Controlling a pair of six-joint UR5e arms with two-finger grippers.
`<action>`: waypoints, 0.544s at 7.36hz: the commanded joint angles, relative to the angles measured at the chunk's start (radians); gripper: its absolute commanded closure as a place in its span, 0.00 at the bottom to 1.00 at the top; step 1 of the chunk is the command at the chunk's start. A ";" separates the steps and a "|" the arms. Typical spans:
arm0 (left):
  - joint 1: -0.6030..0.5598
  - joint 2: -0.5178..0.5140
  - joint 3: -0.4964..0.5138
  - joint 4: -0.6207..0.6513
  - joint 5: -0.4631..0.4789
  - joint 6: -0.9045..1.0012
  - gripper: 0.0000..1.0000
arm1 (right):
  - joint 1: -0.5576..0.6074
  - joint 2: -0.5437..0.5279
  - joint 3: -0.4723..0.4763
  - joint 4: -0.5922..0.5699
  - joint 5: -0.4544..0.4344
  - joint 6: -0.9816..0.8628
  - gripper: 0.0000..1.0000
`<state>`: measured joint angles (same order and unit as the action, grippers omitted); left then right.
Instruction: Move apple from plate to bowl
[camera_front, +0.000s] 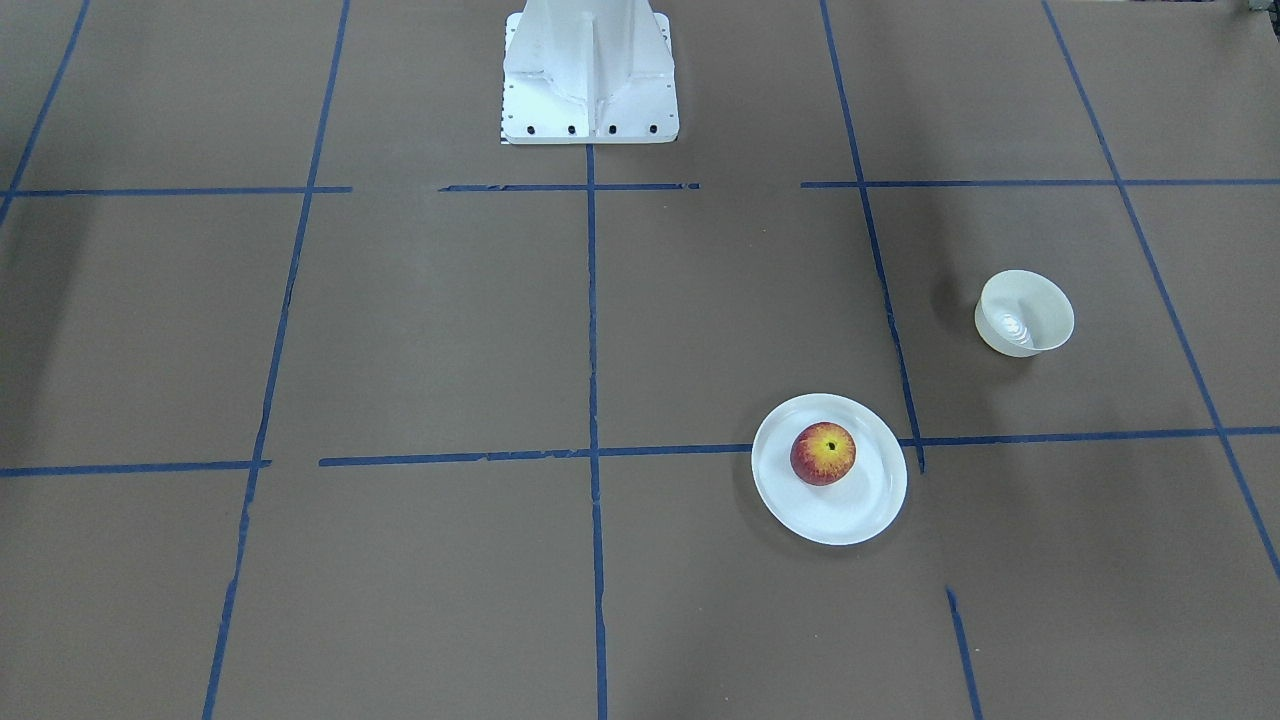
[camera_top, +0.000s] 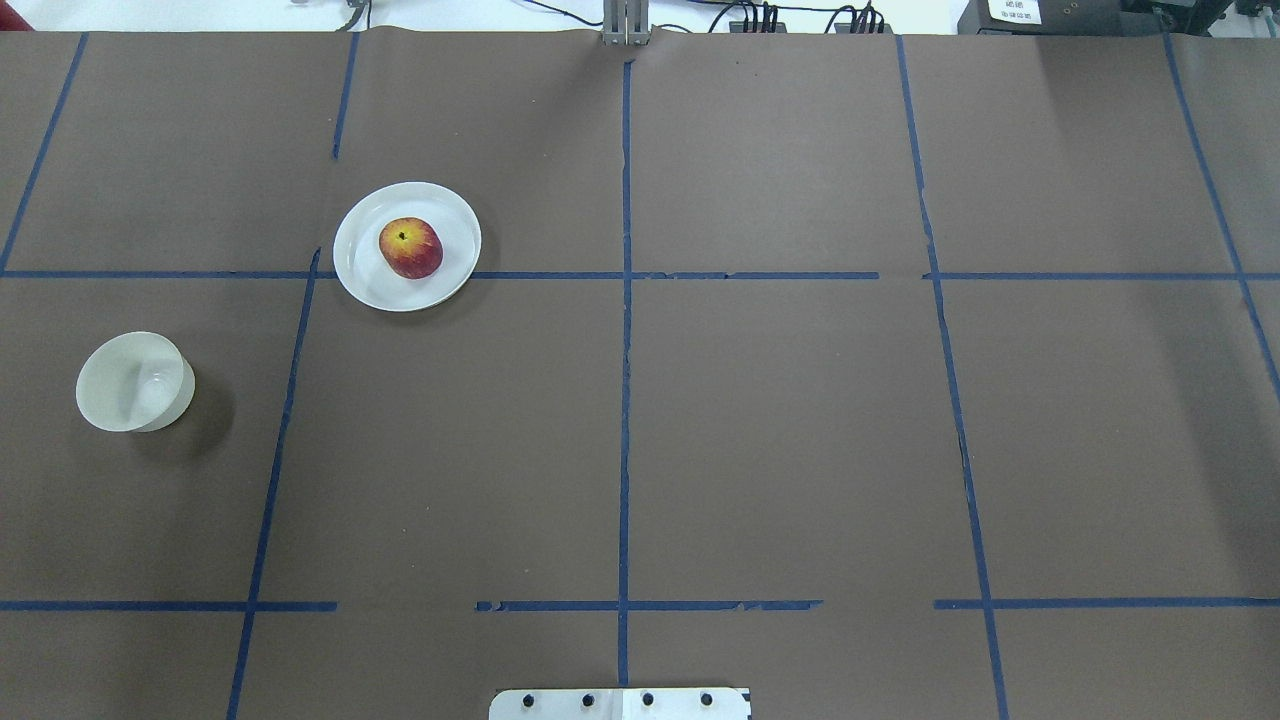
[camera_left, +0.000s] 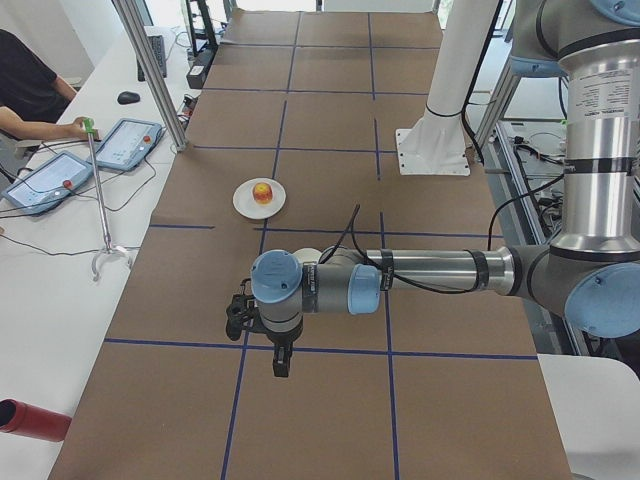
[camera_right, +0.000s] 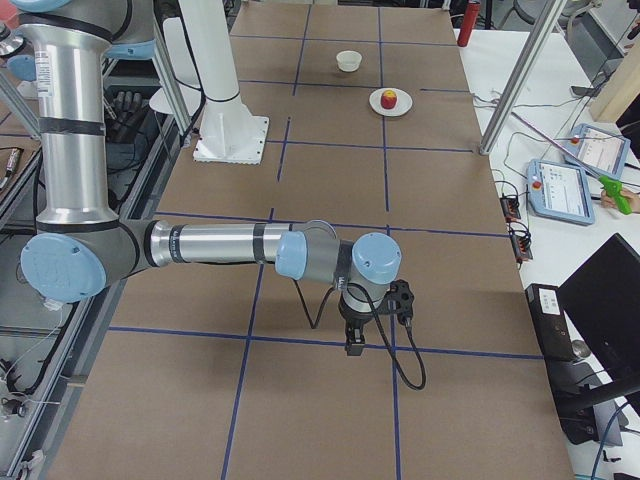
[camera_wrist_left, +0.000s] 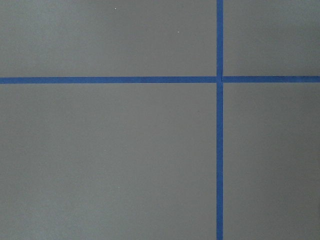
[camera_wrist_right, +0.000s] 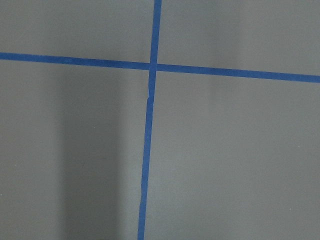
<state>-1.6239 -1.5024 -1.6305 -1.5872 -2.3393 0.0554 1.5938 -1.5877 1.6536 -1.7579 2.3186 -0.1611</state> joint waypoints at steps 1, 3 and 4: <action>0.001 -0.004 0.014 -0.002 0.000 0.004 0.00 | 0.000 0.000 0.000 0.000 0.001 0.000 0.00; 0.002 -0.018 -0.011 -0.004 0.000 -0.002 0.00 | 0.000 0.000 0.000 0.000 0.001 0.000 0.00; 0.002 -0.044 -0.041 -0.020 0.002 0.001 0.00 | 0.000 0.000 0.000 0.000 0.001 0.000 0.00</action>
<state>-1.6218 -1.5232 -1.6425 -1.5947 -2.3390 0.0565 1.5938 -1.5876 1.6536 -1.7579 2.3193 -0.1610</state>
